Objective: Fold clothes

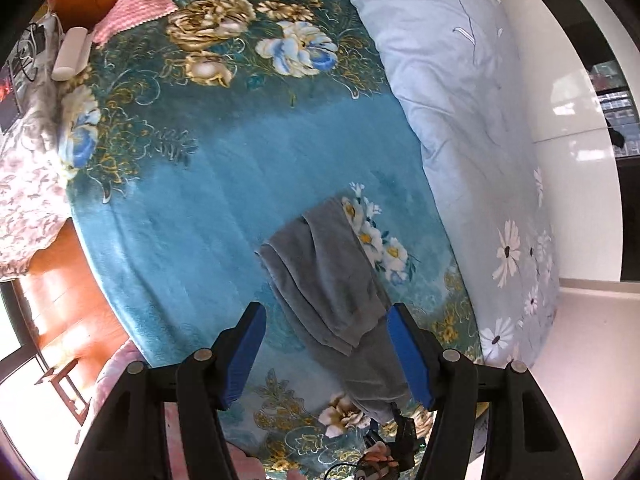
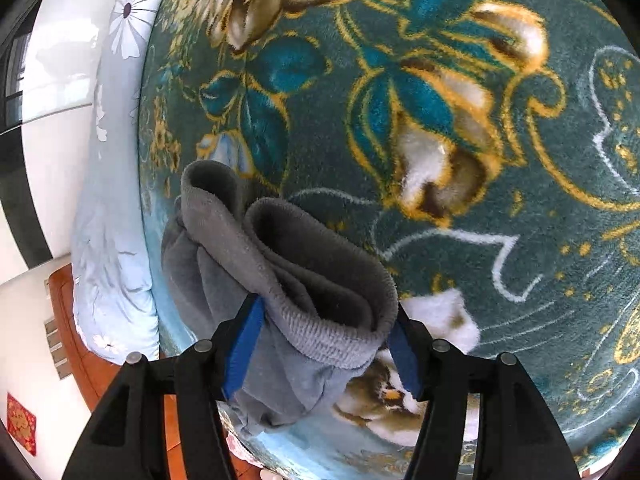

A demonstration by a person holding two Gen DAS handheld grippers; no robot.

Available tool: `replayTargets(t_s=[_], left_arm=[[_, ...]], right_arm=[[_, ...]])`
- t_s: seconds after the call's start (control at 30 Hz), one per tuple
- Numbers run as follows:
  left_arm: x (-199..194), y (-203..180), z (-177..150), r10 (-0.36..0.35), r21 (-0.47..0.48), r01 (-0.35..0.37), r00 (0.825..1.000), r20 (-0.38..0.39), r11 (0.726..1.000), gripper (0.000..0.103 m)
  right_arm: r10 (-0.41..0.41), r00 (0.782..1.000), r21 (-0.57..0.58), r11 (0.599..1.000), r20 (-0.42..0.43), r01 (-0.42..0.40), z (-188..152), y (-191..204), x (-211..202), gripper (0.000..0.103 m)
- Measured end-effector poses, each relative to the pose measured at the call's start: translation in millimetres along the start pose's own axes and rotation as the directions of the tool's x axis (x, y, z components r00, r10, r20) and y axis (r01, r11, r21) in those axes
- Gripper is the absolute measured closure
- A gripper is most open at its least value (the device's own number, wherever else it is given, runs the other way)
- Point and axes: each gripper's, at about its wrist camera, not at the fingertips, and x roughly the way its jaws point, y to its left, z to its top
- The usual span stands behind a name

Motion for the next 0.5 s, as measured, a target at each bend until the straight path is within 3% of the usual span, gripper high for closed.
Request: replayTargets(t_s=[0.13, 0.2, 0.37, 0.5], left_arm=[[9, 1, -4, -0.002, 0.002, 0.002, 1.0, -0.028, 1.0, 0.036], [14, 2, -7, -0.011, 0.001, 0.011, 0.999, -0.046, 1.0, 0.036], [20, 9, -10, -0.045, 0.001, 0.045, 0.996, -0.08, 0.999, 0.036], [20, 23, -8, -0.052, 0.007, 0.053, 0.994, -0.091, 0.999, 0.036]], right_arm=[[-0.025, 1.0, 0.017, 1.0, -0.005, 0.025, -1, 4, -4, 0.072], [-0.028, 1.0, 0.001, 1.0, -0.003, 0.028, -4, 11, -10, 0.079], [-0.028, 0.999, -0.087, 0.996, 0.031, 0.03, -21, 42, -30, 0.084], [-0.05, 0.996, -0.23, 0.971, 0.073, 0.066, -41, 87, -48, 0.085]])
